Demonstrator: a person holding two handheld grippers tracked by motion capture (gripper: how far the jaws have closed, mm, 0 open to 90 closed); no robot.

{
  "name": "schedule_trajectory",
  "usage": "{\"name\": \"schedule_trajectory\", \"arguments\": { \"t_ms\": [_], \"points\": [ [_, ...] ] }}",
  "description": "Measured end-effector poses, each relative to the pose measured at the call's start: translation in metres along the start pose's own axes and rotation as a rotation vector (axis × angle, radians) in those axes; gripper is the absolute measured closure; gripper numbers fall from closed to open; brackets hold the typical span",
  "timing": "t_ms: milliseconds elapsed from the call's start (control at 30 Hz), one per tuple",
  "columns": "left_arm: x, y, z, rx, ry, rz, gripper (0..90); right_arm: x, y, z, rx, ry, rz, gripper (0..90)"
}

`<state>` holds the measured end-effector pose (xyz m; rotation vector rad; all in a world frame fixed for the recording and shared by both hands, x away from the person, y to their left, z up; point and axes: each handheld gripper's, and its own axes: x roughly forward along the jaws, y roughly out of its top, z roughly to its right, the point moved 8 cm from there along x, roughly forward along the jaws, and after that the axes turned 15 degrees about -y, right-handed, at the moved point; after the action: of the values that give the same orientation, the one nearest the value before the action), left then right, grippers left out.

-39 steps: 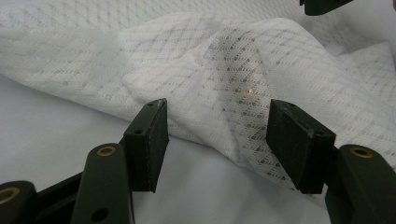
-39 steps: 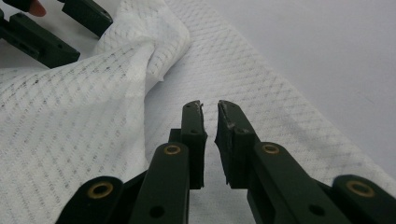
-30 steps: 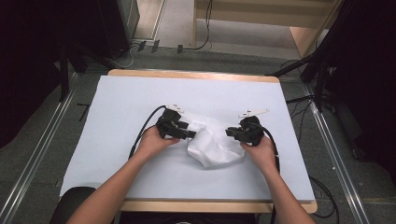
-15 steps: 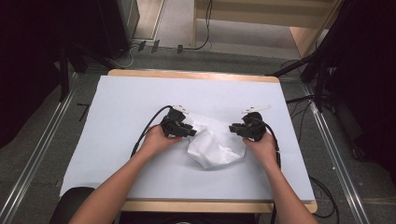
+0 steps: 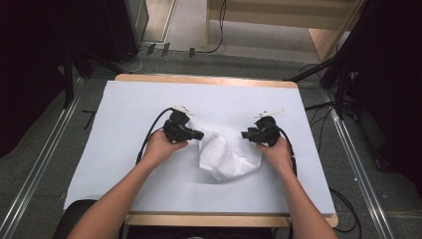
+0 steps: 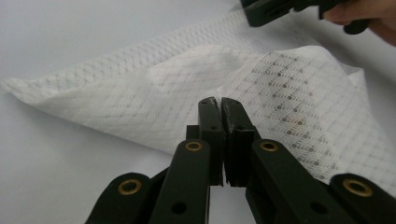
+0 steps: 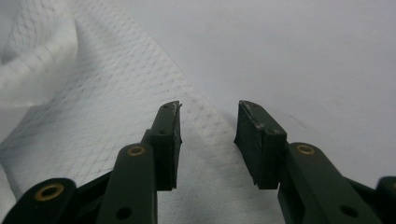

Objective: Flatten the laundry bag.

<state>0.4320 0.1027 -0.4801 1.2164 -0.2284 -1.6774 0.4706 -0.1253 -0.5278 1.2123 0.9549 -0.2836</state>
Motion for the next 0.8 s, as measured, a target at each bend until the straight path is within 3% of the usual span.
{"name": "schedule_trajectory", "arguments": {
  "t_ms": [133,233,433,500,733,800],
  "points": [
    [-0.010,-0.009,0.002,-0.035,-0.014,0.022,89.1,0.001,0.001,-0.003,-0.051,-0.020,0.009,61.1],
    [-0.015,-0.017,-0.001,-0.059,-0.006,0.031,89.0,0.001,0.000,-0.003,-0.041,-0.035,0.009,65.1],
    [-0.021,-0.022,-0.005,-0.084,-0.009,0.056,89.0,0.001,-0.003,0.000,-0.043,-0.065,0.031,79.7],
    [-0.022,-0.022,-0.004,-0.088,-0.009,0.060,89.0,0.000,-0.004,-0.001,-0.032,-0.037,0.017,89.3],
    [-0.030,-0.022,-0.005,-0.091,-0.003,0.079,89.0,-0.001,-0.002,0.001,-0.015,-0.030,-0.034,90.0],
    [-0.037,-0.021,-0.005,-0.087,0.006,0.093,89.0,-0.003,-0.001,0.006,-0.008,-0.044,-0.026,90.0]
  ]
}}
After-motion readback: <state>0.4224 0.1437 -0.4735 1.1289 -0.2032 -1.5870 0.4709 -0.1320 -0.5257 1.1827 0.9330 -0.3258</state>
